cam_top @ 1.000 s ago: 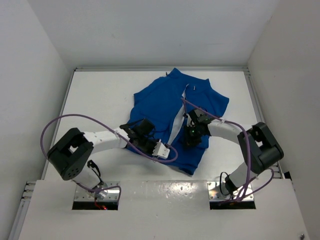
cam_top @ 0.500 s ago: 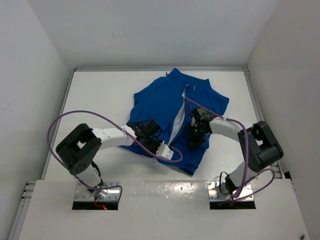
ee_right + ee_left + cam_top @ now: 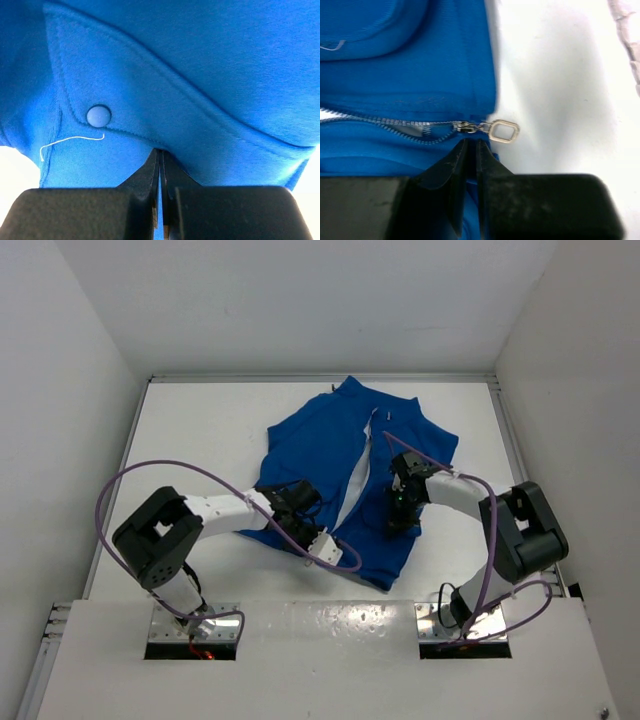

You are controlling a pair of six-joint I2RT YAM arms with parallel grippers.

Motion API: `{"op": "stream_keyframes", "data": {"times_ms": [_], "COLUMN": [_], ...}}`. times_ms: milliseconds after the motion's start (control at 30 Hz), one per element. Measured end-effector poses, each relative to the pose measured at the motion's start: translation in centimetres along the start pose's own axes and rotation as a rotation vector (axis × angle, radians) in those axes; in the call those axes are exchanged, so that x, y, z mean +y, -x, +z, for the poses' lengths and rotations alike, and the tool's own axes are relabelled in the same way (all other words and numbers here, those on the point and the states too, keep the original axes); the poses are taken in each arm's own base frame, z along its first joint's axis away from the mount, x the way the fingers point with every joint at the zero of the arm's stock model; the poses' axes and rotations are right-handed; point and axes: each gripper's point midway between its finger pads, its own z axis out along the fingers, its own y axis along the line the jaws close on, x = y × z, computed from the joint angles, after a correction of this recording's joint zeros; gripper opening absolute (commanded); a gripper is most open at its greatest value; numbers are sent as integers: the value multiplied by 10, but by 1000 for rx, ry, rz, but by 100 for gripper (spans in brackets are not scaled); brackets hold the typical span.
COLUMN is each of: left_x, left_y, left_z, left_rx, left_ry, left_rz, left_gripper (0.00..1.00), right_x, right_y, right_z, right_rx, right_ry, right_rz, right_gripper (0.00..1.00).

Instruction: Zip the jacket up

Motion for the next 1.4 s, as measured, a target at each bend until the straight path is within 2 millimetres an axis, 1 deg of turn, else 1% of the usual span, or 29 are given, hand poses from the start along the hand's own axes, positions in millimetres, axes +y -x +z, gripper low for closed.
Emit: {"op": "stream_keyframes", "data": {"times_ms": [33, 67, 133, 167, 200, 267, 300, 333, 433, 533, 600, 633, 667, 733, 767, 800, 833, 867, 900, 967, 1000, 1033, 1067, 1133, 1267, 1333, 1400], "left_x": [-2, -4, -9, -12, -13, -8, -2, 5, 28, 41, 49, 53, 56, 66, 71, 76, 80, 87, 91, 98, 100, 101, 102, 103, 103, 103, 106], "left_y": [0, 1, 1, 2, 3, 8, 12, 17, 37, 54, 58, 57, 55, 42, 33, 24, 20, 4, -4, -18, -21, -26, -28, -33, -38, -39, -40], "left_z": [0, 0, -3, -5, -8, -19, -26, -33, -65, -100, -119, -127, -134, -146, -153, -159, -165, -177, -183, -196, -199, -200, -199, -195, -187, -189, -192], "left_rx": [-3, -7, -21, -33, -48, -86, -108, -130, -215, -297, -335, -350, -364, -388, -404, -417, -436, -456, -475, -515, -533, -550, -560, -579, -593, -599, -607], "left_ry": [-8, -15, -35, -46, -50, -38, -18, 3, 92, 177, 232, 258, 279, 328, 356, 384, 404, 451, 475, 516, 520, 518, 510, 483, 442, 442, 451], "left_rz": [2, 1, -20, -40, -60, -116, -142, -163, -205, -275, -348, -388, -445, -583, -670, -738, -797, -883, -936, -1038, -1073, -1117, -1148, -1207, -1281, -1293, -1297], "left_gripper": [26, 35, 42, 45, 46, 47, 47, 47, 47, 42, 41, 41, 41, 44, 47, 53, 57, 58, 59, 62, 64, 66, 66, 67, 67, 67, 67], "right_x": [-2, -2, -3, -2, 3, 11, 17, 23, 41, 55, 65, 72, 79, 96, 106, 114, 120, 124, 125, 130, 132, 137, 137, 139, 140, 143, 151], "right_y": [1, 2, 5, 8, 12, 20, 24, 27, 33, 28, 18, 12, 6, -11, -22, -33, -43, -51, -55, -60, -62, -65, -67, -76, -98, -108, -113], "right_z": [0, -2, -6, -9, -12, -24, -30, -37, -58, -73, -79, -82, -83, -83, -82, -80, -77, -74, -71, -65, -63, -58, -56, -48, -34, -32, -33], "right_rx": [0, -3, -20, -35, -55, -109, -140, -168, -260, -329, -351, -365, -378, -399, -411, -416, -418, -421, -428, -453, -469, -503, -507, -520, -467, -427, -410], "right_ry": [-1, 4, 14, 28, 57, 109, 141, 172, 266, 335, 365, 379, 395, 420, 433, 446, 458, 463, 454, 437, 434, 438, 443, 482, 630, 722, 799], "right_rz": [5, 6, -7, -21, -45, -86, -122, -157, -275, -411, -520, -592, -673, -860, -979, -1090, -1186, -1277, -1354, -1505, -1572, -1674, -1703, -1837, -2020, -2089, -2143], "right_gripper": [0, 0, 0, 0, 0, 2, 4, 4, 7, 7, 6, 8, 9, 17, 20, 24, 30, 31, 31, 31, 31, 30, 28, 27, 26, 26, 26]}}
